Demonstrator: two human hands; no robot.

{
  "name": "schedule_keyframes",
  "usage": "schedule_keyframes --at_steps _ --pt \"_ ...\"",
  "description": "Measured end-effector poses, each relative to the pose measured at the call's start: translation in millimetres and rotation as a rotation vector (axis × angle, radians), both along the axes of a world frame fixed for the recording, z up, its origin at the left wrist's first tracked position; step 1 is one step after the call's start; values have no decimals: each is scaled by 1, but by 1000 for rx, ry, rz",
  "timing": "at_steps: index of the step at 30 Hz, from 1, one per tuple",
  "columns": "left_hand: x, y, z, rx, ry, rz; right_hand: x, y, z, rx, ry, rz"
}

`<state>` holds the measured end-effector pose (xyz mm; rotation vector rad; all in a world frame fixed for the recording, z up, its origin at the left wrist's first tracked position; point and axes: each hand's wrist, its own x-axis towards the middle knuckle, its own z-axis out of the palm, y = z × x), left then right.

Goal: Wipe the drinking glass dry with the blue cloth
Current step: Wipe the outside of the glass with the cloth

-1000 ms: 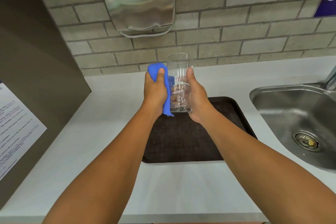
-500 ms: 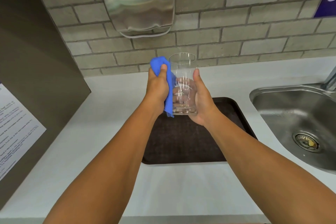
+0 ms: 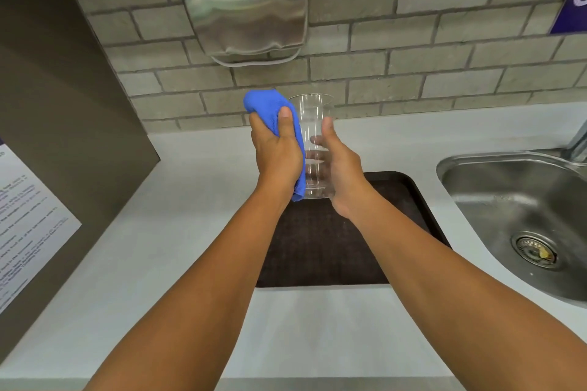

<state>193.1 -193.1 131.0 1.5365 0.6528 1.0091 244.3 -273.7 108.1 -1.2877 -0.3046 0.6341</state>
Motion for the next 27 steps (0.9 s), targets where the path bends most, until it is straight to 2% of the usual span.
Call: schedule_keyframes --at_steps 7,9,11,14,16,18,21,23,24,27 --pt "-1 -12 1 323 75 -11 2 3 5 18 -59 -47" --pt "0 -8 0 324 51 -55 3 2 5 26 -43 -60" --pt "3 0 -1 181 40 -116 4 0 4 45 -1 -50" --pt "7 11 -2 -214 62 -214 5 -4 3 116 84 15" --pt "6 9 -1 -273 108 -222 5 -5 3 127 115 52" --pt "5 3 0 -137 123 -188 6 -4 3 131 128 44" --pt "0 -9 0 276 112 -123 10 -2 4 138 103 15" --pt "0 -9 2 344 70 -131 13 -2 7 166 87 35" --pt "0 -6 4 291 47 -152 14 -2 8 175 84 53" --pt "1 6 12 -36 13 -253 15 -5 8 198 97 112"
